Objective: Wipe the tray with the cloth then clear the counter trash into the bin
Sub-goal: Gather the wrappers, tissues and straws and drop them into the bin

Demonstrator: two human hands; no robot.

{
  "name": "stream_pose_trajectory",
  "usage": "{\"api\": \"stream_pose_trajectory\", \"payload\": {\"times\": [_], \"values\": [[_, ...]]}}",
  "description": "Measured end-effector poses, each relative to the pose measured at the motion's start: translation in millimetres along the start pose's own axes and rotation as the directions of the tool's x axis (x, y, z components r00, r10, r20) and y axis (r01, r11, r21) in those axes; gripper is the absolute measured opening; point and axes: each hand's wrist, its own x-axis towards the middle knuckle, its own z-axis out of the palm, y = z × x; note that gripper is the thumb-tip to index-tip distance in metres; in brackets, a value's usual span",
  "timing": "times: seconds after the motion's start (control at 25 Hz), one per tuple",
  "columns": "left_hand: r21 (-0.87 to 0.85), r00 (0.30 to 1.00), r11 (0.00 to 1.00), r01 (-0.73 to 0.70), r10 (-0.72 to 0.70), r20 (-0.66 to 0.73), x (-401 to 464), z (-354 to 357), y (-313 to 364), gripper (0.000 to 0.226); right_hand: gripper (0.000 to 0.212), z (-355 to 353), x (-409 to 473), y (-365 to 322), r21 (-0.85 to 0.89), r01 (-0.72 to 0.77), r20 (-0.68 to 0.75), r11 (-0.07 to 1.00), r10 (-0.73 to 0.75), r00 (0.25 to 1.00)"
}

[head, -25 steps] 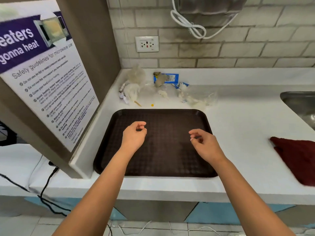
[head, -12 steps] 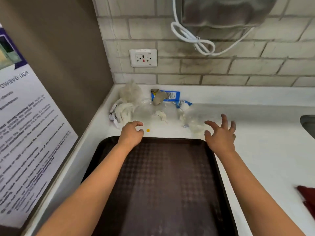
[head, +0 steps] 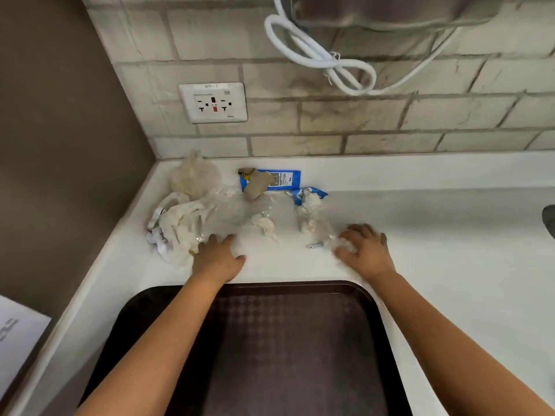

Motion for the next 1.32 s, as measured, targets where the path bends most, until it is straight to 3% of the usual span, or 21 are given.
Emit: {"api": "stream_pose_trajectory", "payload": {"times": [0.12,0.2,0.28,0.44,0.6,0.68,0.84,0.92,1.04,1.16,1.24,1.32], "values": [[-0.005,0.995,0.999,-0.042,0.042,-0.094,1,4,2,0.066,0.022,8,5,1,0.228,-0.017,-0.175,0.973,0.058,0.983],[-0.043,0.992,0.999,0.021,-0.026,-0.124,-2,2,1,0.070,0.018,8,3,0,0.311,-0.073,-0.206,0.948,0.142,0.968],[-0.110,0.990,0.988,0.105,-0.115,-0.088,-2,-2,0,0.075,0.020,8,-2,-2,0.382,-0.038,-0.272,0.924,0.152,0.950],[-0.145,0.985,0.979,0.142,-0.155,-0.082,-3,-6,-3,0.079,0.043,6,-6,-6,0.279,0.098,-0.351,0.955,0.007,0.936],[-0.311,0.971,0.935,0.171,-0.213,-0.107,-3,-5,-5,0.080,0.022,7,-3,-6,0.188,0.062,-0.321,0.980,0.002,0.947],[-0.427,0.972,0.891,0.152,-0.213,-0.097,-3,-7,-5,0.077,0.022,10,-1,-5,0.127,0.054,-0.304,0.990,-0.013,0.953],[-0.457,0.974,0.889,0.031,-0.131,-0.188,-6,-9,-4,0.050,0.011,12,2,-2,0.138,0.050,-0.316,0.989,-0.004,0.949],[-0.454,0.951,0.891,-0.013,-0.130,-0.282,-12,-11,-2,0.034,0.013,14,2,-1,0.279,0.024,-0.363,0.960,0.082,0.928],[-0.586,0.885,0.805,-0.090,-0.205,-0.418,-28,-20,-2,0.031,0.029,-1,-3,-1,0.676,-0.138,-0.278,0.724,0.423,0.862],[-0.758,0.870,0.617,-0.210,-0.235,-0.433,-51,-33,-1,0.033,0.035,-31,-15,-8,0.876,-0.152,-0.208,0.457,0.644,0.736],[-0.831,0.908,0.503,-0.240,-0.187,-0.375,-68,-38,3,0.035,0.040,-51,-25,-20,0.929,-0.104,-0.172,0.354,0.663,0.729],[-0.849,0.940,0.469,-0.244,-0.102,-0.327,-91,-41,10,0.036,0.046,-66,-46,-39,0.953,-0.067,-0.133,0.295,0.607,0.784]]}}
